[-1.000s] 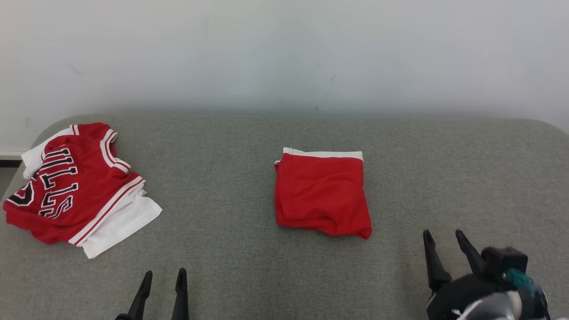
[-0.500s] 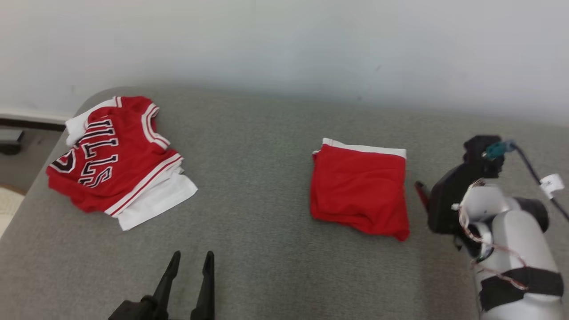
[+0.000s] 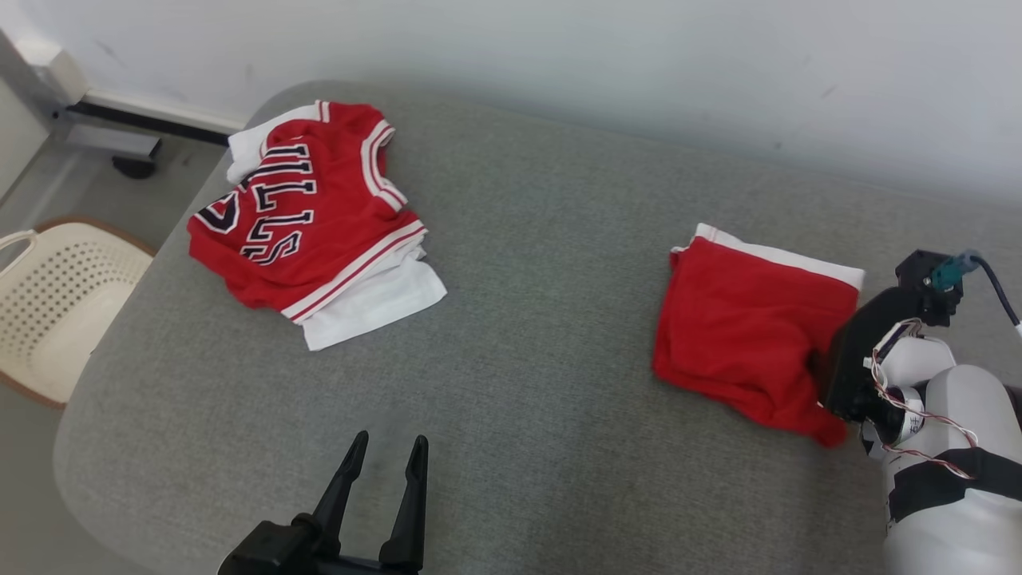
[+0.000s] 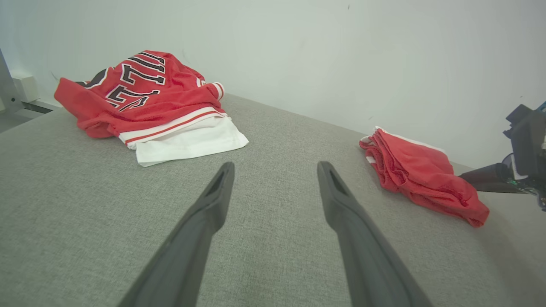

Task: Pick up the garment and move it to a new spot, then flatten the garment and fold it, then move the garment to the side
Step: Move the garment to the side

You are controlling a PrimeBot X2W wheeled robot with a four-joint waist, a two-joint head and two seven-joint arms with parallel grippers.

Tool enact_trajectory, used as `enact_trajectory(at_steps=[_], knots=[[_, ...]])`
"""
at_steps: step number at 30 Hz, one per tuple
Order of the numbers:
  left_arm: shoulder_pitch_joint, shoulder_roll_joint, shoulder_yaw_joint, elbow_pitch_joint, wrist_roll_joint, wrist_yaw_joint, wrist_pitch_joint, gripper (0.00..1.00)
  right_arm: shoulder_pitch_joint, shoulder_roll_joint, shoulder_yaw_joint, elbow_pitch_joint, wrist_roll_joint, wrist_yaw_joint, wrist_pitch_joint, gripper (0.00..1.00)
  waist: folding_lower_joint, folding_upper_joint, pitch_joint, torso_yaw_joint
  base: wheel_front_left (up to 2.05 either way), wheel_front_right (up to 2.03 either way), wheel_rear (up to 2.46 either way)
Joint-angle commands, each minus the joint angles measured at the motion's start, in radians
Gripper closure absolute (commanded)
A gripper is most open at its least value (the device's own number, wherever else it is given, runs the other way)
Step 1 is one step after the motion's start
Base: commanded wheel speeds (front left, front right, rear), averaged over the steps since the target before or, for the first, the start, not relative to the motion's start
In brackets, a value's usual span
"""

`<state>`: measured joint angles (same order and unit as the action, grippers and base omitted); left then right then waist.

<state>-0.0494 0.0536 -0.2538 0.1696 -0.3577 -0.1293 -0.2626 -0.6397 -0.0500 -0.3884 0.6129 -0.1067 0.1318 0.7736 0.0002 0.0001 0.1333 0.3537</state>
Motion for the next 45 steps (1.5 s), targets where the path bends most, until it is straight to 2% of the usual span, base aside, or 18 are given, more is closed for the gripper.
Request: enact_trajectory(at_steps=[1,7,11,12,13,14,15,22,28,29,32,36,41,45], knots=[[-0.016,-0.004,-0.002,-0.006,-0.002,-0.001,-0.003,0.0,-0.009,-0.001,-0.013,0.017,-0.012,-0.002,-0.006,0.0,-0.0002,-0.0001,0.033,0.04,0.0,0.0,0.0],[-0.008,-0.004,-0.002,-0.008,-0.005,-0.001,-0.003,0.0,-0.012,0.002,-0.054,0.114,-0.049,-0.002,-0.021,0.0,-0.0002,-0.0001,0.038,0.048,0.0,0.0,0.0],[-0.005,-0.004,0.007,-0.008,0.0,-0.001,-0.003,0.0,-0.02,0.004,-0.046,0.15,-0.049,-0.002,-0.042,0.0,-0.0002,-0.0001,0.034,0.034,0.0,0.0,0.0],[-0.004,-0.004,0.008,-0.008,0.003,-0.001,-0.003,0.0,-0.024,0.003,-0.042,0.159,-0.05,-0.002,-0.048,0.04,-0.0002,-0.0001,0.032,0.027,0.0,0.0,0.0],[-0.004,-0.004,0.009,-0.009,0.005,-0.001,-0.003,0.0,-0.027,0.003,-0.039,0.164,-0.052,-0.002,-0.057,0.58,-0.0002,-0.0001,0.031,0.02,0.0,0.0,0.0],[-0.004,-0.004,0.015,-0.01,0.007,-0.001,-0.003,0.0,-0.029,0.003,-0.029,0.173,-0.055,-0.002,-0.068,0.82,-0.0002,-0.0001,0.03,0.01,0.0,0.0,0.0],[-0.004,-0.004,0.015,-0.012,0.008,-0.001,-0.003,0.0,-0.031,0.002,-0.024,0.178,-0.055,-0.002,-0.079,1.0,-0.0002,-0.0001,0.03,0.001,0.0,0.0,0.0],[-0.021,-0.001,0.032,-0.036,0.028,-0.001,-0.003,0.0,-0.062,-0.006,0.013,0.178,-0.062,-0.003,-0.135,1.0,-0.0002,-0.0001,0.051,-0.103,0.0,0.0,0.0],[-0.042,0.011,0.045,-0.066,0.04,-0.001,-0.003,0.0,-0.053,-0.026,0.054,0.127,-0.072,-0.002,-0.126,1.0,-0.0002,-0.0001,0.082,-0.208,0.0,0.0,0.0],[-0.047,0.014,0.048,-0.077,0.043,-0.001,-0.003,0.0,-0.044,-0.056,0.088,0.103,-0.064,-0.002,-0.109,1.0,-0.0002,-0.0001,0.096,-0.24,0.0,0.0,0.0],[-0.064,0.024,0.05,-0.094,0.049,-0.001,-0.003,0.0,-0.025,-0.13,0.143,0.05,-0.048,-0.002,-0.084,1.0,-0.0002,-0.0001,0.121,-0.281,0.0,0.0,0.0],[-0.087,0.034,0.053,-0.119,0.051,-0.001,-0.003,0.0,0.002,-0.26,0.201,-0.033,-0.036,-0.002,-0.041,1.0,-0.0002,-0.0001,0.166,-0.322,0.0,0.0,0.0],[-0.119,0.044,0.043,-0.142,0.056,-0.001,-0.003,0.0,0.039,-0.41,0.226,-0.101,-0.004,-0.002,0.006,1.0,-0.0002,-0.0001,0.225,-0.34,0.0,0.0,0.0],[-0.14,0.06,0.034,-0.153,0.051,-0.001,-0.003,0.0,0.058,-0.54,0.3,-0.135,-0.002,-0.002,-0.016,1.0,-0.0002,-0.0001,0.268,-0.335,0.0,0.0,0.0]])
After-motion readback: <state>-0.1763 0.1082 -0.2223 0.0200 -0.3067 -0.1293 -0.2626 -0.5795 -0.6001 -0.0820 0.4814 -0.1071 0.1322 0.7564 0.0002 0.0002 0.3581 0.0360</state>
